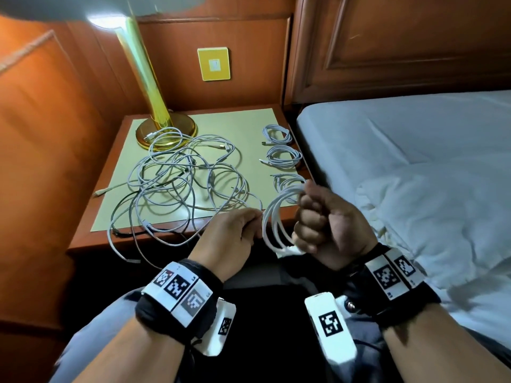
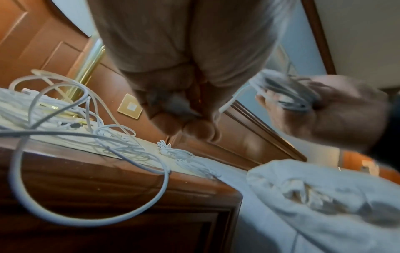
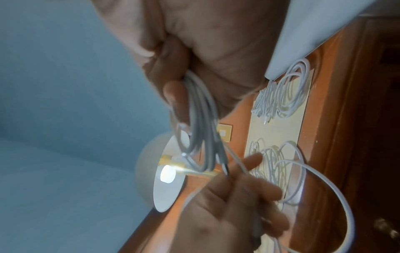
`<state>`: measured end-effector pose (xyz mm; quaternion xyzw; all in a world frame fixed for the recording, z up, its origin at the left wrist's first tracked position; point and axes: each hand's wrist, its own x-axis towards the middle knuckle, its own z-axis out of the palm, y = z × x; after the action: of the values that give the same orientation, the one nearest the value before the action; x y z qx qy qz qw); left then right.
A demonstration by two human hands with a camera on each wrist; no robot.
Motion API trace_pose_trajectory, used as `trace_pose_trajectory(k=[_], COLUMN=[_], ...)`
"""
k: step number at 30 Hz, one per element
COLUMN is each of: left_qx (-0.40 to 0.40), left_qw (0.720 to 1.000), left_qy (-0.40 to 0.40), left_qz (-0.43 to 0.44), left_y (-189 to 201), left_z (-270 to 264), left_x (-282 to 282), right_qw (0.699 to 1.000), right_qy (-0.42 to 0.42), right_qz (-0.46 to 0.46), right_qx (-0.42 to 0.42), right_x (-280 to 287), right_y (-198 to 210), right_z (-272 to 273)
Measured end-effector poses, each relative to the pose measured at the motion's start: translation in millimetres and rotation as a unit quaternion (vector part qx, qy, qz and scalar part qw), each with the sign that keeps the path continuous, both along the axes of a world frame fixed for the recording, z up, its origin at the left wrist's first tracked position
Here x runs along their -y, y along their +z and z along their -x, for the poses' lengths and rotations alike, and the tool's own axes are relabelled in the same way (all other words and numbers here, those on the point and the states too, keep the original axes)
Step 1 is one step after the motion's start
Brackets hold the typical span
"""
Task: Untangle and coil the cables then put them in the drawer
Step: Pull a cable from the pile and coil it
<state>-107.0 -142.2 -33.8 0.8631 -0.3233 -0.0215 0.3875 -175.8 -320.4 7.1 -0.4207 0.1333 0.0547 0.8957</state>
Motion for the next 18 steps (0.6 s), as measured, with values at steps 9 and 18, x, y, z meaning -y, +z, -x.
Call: trace_pose_trajectory(k=[9,18], left_qx=[0.037,-0.131], left_qw=[0.991,0.989], left_qy=[-0.099,0.037], left_qz=[-0.084,-0.049], left_y=[-8,0], left_z=[18,9], left_x=[11,10], right_qw=[0.996,0.996], right_qy=[-0.093,-0.063], right_qz=[-0.010,-0.052], right_qx=[0.006,-0.021], right_x=[12,10], right_y=[-6,-1], right_z=[-3,1])
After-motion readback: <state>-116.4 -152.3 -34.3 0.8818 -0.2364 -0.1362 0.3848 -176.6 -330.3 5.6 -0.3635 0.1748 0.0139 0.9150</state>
